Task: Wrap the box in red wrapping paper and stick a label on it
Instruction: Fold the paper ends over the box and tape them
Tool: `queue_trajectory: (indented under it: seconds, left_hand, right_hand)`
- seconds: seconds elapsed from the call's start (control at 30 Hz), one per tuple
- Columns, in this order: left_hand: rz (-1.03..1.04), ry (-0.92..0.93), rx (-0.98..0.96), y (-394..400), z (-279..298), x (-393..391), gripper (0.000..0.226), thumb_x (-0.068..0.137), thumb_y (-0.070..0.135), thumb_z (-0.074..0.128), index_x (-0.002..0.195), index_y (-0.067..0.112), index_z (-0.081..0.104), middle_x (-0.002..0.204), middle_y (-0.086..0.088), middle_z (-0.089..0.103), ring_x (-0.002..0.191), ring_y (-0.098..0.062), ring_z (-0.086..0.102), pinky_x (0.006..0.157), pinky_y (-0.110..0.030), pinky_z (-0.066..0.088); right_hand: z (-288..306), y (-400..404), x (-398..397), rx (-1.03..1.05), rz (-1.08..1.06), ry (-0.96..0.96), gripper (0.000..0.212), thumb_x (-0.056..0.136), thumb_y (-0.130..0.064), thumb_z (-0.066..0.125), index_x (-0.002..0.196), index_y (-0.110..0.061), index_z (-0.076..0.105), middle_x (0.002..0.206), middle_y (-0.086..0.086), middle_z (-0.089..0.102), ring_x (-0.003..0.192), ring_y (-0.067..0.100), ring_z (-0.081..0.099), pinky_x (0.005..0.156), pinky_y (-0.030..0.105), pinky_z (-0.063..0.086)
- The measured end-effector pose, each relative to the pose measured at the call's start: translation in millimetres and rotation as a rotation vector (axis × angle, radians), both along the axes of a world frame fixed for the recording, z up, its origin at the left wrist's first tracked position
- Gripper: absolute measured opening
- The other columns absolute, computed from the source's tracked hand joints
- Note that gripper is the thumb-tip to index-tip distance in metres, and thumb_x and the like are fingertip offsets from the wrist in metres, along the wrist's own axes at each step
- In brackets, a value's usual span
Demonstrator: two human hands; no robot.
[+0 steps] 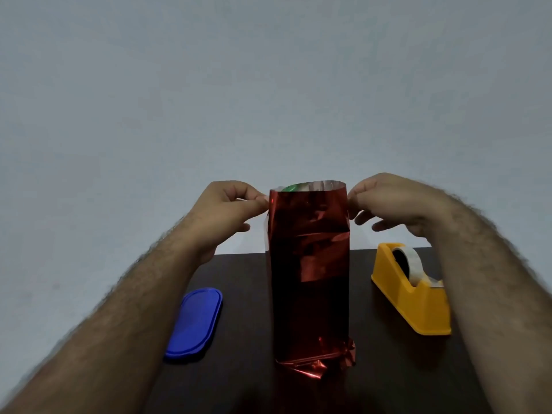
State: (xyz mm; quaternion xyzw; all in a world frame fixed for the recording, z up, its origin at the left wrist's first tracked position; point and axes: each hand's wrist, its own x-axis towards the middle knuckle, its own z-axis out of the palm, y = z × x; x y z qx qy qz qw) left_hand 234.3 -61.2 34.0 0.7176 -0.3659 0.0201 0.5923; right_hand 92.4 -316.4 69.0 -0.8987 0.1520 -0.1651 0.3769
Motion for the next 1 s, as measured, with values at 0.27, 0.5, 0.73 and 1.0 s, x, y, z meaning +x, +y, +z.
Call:
queue_trajectory:
  seconds: [0.27,0.5,0.73,1.0]
  left_hand:
    - [-0.094,0.006,-0.142,-4.6,-23.1,-18.0,0.017,0.097,0.017,0.074,0.102,0.003,0.083,0.105,-0.014,0.08,0.085,-0.019,0.074,0.078,-0.028,0.058]
    - [-0.109,-0.017,-0.207,-20.2,-39.6,-27.3,0.022,0.103,0.022,0.07,0.101,0.004,0.083,0.107,-0.012,0.08,0.097,-0.028,0.075,0.084,-0.037,0.057]
    - [-0.137,-0.134,-0.224,-19.5,-45.8,-28.1,0.024,0.081,0.03,0.086,0.1,0.016,0.086,0.116,-0.002,0.078,0.118,-0.019,0.071,0.1,-0.034,0.057]
    - [-0.095,-0.293,-0.355,-17.3,-55.8,-29.7,0.086,0.081,0.079,0.071,0.134,0.012,0.069,0.147,-0.006,0.061,0.14,-0.021,0.057,0.102,-0.031,0.055]
  right_hand:
    - [-3.4,3.0,-6.7,0.054,0.295,-0.012,0.011,0.096,-0.029,0.074,0.106,-0.026,0.079,0.12,0.003,0.073,0.119,0.018,0.067,0.102,0.055,0.057]
    - [-12.4,8.6,2.7,0.066,0.335,-0.085,0.024,0.096,-0.013,0.07,0.111,-0.03,0.078,0.125,-0.009,0.073,0.122,0.017,0.067,0.109,0.059,0.05]
    - [-14.1,13.9,0.2,0.043,0.4,-0.039,0.023,0.095,-0.024,0.069,0.111,-0.037,0.078,0.122,-0.011,0.073,0.118,0.016,0.068,0.105,0.06,0.053]
    - [-15.0,16.4,6.1,0.138,0.373,-0.152,0.046,0.099,-0.062,0.055,0.113,-0.026,0.08,0.123,-0.009,0.075,0.122,0.021,0.066,0.108,0.061,0.052]
